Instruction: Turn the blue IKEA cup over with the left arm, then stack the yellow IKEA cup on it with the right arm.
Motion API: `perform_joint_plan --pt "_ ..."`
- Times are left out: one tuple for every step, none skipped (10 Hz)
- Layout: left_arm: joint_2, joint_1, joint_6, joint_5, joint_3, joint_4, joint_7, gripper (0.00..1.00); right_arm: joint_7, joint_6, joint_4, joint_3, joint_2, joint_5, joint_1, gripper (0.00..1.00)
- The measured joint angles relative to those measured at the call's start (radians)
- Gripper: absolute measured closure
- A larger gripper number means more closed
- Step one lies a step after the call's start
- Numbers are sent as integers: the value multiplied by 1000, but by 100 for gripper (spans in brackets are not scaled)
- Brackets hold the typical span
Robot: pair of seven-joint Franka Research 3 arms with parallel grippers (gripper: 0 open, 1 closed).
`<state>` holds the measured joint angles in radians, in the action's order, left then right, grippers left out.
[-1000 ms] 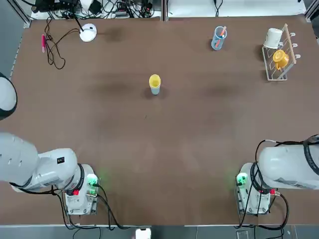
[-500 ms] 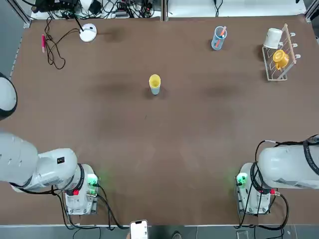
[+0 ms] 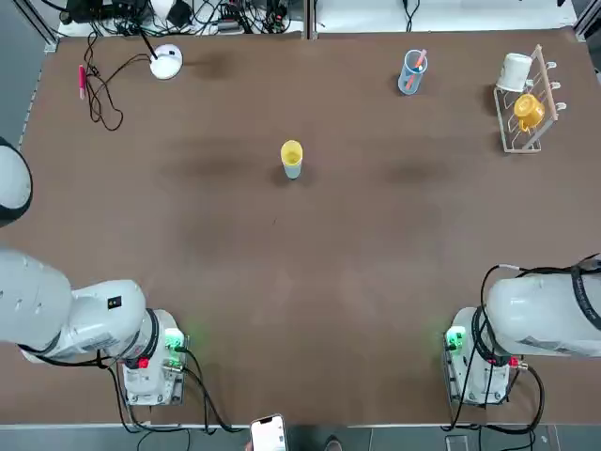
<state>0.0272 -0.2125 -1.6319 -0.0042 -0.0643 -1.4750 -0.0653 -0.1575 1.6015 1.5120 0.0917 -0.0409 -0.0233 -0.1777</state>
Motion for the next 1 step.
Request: perform_joint_plan --pt "0 1 0 0 0 0 -2 1 0 0 0 0 0 0 0 0"
